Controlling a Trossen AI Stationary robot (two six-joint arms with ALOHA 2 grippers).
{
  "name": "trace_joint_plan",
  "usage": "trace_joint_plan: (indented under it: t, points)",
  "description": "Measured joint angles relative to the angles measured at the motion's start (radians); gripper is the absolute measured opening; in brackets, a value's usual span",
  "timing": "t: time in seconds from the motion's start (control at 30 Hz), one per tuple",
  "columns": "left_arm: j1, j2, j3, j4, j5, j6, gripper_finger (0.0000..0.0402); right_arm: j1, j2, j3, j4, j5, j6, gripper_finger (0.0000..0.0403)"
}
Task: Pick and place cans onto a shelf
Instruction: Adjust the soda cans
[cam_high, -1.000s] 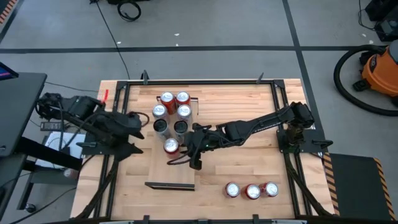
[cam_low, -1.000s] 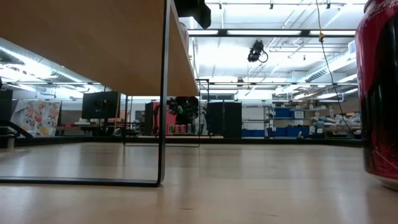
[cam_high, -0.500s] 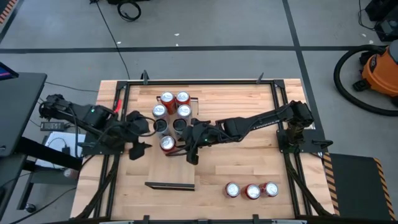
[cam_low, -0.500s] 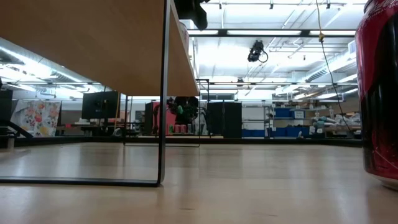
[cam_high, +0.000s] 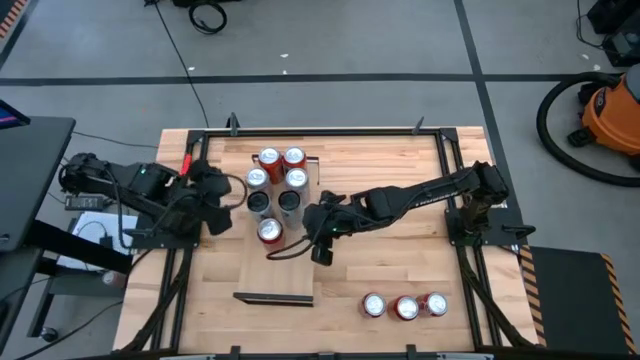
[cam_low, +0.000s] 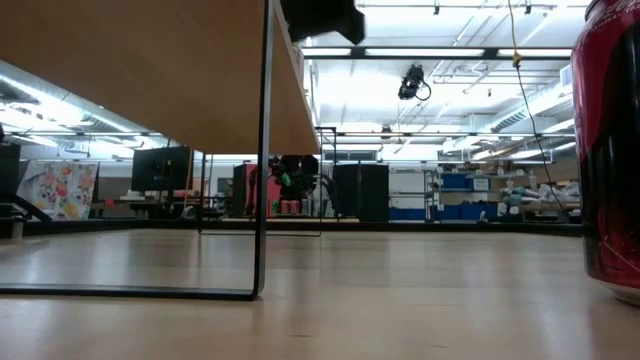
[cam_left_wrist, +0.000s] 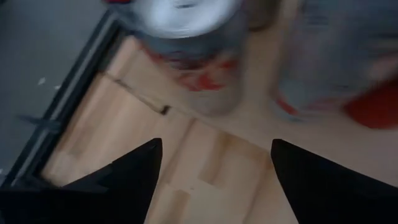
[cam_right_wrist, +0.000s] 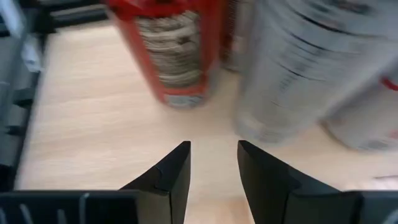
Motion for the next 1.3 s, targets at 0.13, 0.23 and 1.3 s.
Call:
trace_joint_plan:
  t: [0.13, 0.23, 1.3]
  points:
    - [0.065, -0.001, 0.0, -0.008, -0.04, 0.042, 0.0293, -0.01, -0.013, 0.0, -0.034, 0.061, -0.003, 0.0141]
    - [0.113, 0.001, 0.0, -0.004, -0.056, 0.081, 0.0283, -0.021, -0.026, 0.0, -0.038, 0.092, -0.007, 0.0141]
    - [0.294, 0.08, 0.0, 0.208, 0.026, 0.253, 0.0258, -0.047, -0.072, 0.0, -0.096, 0.186, -0.003, 0.0141]
